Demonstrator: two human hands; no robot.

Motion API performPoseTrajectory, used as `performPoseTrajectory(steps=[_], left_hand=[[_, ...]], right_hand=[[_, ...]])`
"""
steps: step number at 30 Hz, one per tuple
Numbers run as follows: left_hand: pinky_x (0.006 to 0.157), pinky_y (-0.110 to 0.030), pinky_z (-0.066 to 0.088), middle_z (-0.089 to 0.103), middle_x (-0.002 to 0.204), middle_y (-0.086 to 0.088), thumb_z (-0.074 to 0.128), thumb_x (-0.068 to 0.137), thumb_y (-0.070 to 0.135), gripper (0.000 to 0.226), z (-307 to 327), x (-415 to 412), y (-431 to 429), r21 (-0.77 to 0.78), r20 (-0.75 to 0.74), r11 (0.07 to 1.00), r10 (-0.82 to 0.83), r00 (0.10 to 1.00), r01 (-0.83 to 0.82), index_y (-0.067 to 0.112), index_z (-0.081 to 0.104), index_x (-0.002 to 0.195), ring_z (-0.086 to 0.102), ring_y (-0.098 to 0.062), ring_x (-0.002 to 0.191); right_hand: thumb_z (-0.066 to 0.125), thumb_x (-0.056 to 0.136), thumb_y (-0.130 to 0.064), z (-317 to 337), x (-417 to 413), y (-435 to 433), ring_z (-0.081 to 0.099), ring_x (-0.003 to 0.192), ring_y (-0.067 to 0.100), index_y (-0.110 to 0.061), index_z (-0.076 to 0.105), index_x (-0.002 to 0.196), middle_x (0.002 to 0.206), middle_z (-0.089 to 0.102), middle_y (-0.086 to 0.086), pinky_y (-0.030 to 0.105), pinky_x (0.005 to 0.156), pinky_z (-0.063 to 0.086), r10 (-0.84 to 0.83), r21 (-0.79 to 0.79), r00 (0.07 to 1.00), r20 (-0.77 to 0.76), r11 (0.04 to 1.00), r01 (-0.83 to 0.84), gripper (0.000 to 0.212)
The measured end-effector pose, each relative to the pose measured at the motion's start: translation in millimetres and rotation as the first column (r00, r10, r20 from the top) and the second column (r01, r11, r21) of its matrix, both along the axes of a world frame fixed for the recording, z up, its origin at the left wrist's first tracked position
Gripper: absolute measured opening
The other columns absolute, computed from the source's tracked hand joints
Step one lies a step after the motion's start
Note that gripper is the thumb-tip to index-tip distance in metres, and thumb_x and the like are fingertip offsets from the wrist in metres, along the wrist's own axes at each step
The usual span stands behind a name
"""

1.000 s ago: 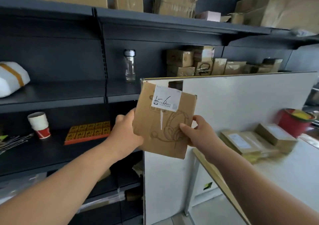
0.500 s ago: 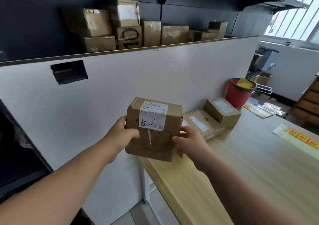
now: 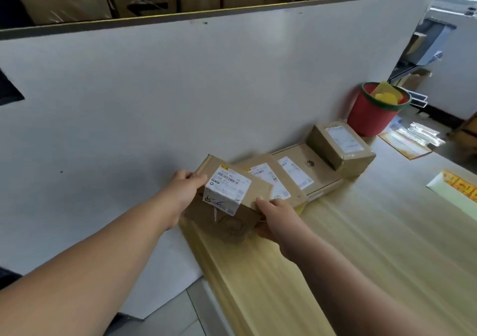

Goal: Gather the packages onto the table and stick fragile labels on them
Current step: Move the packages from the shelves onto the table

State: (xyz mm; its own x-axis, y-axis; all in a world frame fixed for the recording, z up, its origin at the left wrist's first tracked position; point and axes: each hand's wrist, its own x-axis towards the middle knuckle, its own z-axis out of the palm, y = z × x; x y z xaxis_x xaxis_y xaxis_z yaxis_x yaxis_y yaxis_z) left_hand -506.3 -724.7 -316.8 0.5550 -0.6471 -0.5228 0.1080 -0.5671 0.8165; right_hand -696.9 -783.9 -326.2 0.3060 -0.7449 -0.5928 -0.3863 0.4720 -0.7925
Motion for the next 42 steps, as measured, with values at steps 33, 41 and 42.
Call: performPoseTrajectory(steps=[33,41,42], left_hand=[[0.114,-0.037,0.024,0.02,0.157,-0.006,0.054,0.089,0.047,0.078,51.3,34.1,81.4,0.157,0.767,0.97,-0.24,0.595,0.188,0.021,0.014,0.151,0.021,-0.023,0.143],[0.118,-0.041,0.012,0.005,0.16,-0.005,0.044,0.092,0.055,0.08,96.9,67.9,239.7,0.26,0.897,0.966,-0.245,0.368,0.011,0.022,0.001,0.152,0.005,-0.022,0.146],[0.118,-0.041,0.012,0.006,0.159,-0.005,0.044,0.092,0.055,0.081,103.8,70.2,263.5,0.257,0.907,0.966,-0.234,0.35,-0.02,0.022,0.001,0.152,0.006,-0.022,0.146]], right_hand=[[0.05,0.095,-0.039,50.4,63.1,44.6,0.02,0.143,0.023,-0.018,0.031,0.146,0.156,0.023,0.003,0.036,0.116,0.021,0.252,-0.652,0.719,-0.647,0.305,-0.694,0.059],[0.047,0.095,-0.043,92.8,119.3,148.1,0.01,0.147,0.023,-0.022,0.022,0.15,0.16,0.013,0.004,0.039,0.117,0.011,0.308,-0.691,0.661,-0.684,0.019,-0.723,0.065],[0.047,0.095,-0.043,98.0,127.0,165.2,0.01,0.147,0.024,-0.022,0.021,0.15,0.16,0.013,0.004,0.039,0.118,0.012,0.318,-0.695,0.655,-0.685,-0.019,-0.718,0.065]])
